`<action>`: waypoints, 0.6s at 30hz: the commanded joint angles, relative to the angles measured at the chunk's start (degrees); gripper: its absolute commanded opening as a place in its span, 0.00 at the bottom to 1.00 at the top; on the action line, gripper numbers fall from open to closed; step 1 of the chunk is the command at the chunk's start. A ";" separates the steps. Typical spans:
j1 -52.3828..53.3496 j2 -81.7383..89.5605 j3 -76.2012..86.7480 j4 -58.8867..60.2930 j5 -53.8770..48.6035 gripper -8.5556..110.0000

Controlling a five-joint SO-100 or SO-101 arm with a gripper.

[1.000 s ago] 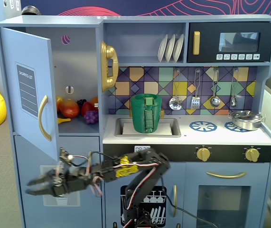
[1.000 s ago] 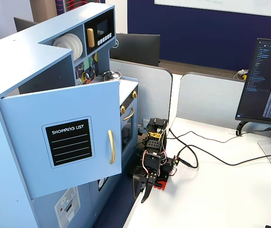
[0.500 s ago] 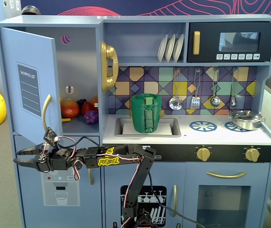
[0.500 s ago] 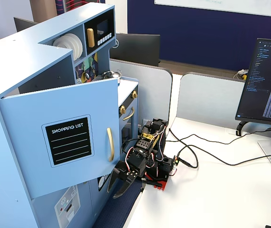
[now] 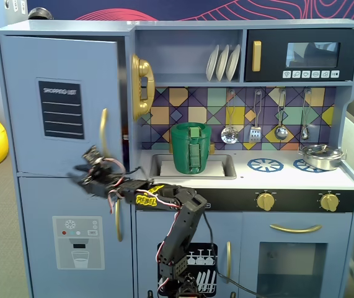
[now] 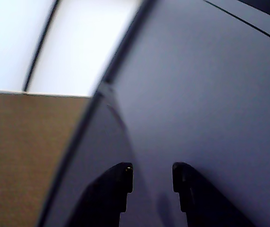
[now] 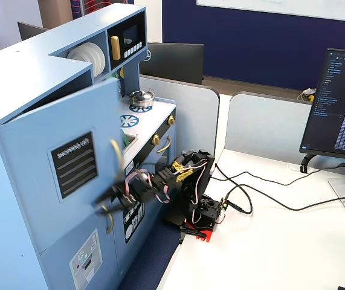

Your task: Close the left cabinet door

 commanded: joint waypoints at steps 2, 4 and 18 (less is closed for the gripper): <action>7.73 3.78 0.18 -1.85 1.58 0.07; 6.59 6.06 2.29 -1.76 1.67 0.07; 36.56 52.29 37.62 59.85 10.55 0.07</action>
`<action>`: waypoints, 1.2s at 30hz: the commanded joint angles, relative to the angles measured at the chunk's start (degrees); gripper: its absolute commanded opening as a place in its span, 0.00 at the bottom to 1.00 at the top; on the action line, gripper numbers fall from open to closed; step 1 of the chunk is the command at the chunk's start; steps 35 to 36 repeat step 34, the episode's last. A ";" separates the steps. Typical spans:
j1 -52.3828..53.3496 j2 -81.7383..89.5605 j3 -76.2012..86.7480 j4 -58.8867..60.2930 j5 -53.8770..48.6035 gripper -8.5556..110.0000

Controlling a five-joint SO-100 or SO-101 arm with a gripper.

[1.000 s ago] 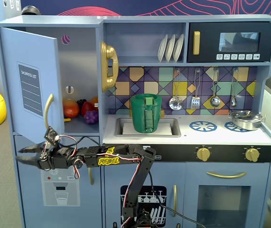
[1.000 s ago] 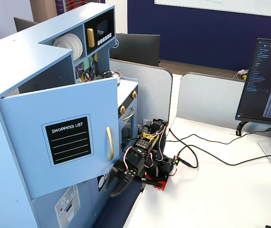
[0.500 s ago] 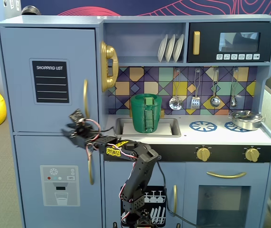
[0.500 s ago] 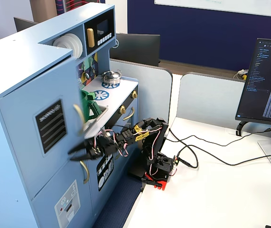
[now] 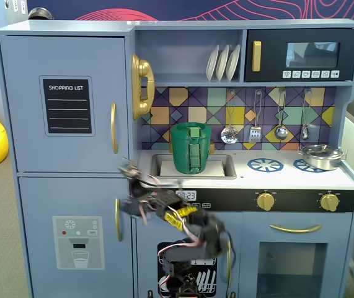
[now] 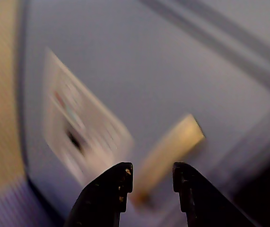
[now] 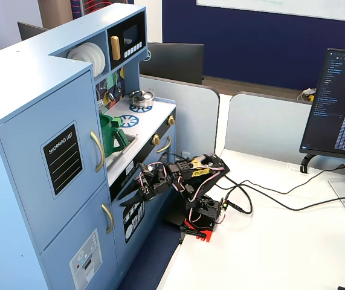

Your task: Close the left cabinet door

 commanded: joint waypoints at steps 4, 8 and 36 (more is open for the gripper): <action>28.30 19.95 15.21 36.56 7.03 0.07; 32.17 27.77 20.39 48.87 12.04 0.07; 33.13 27.95 20.83 61.44 19.51 0.12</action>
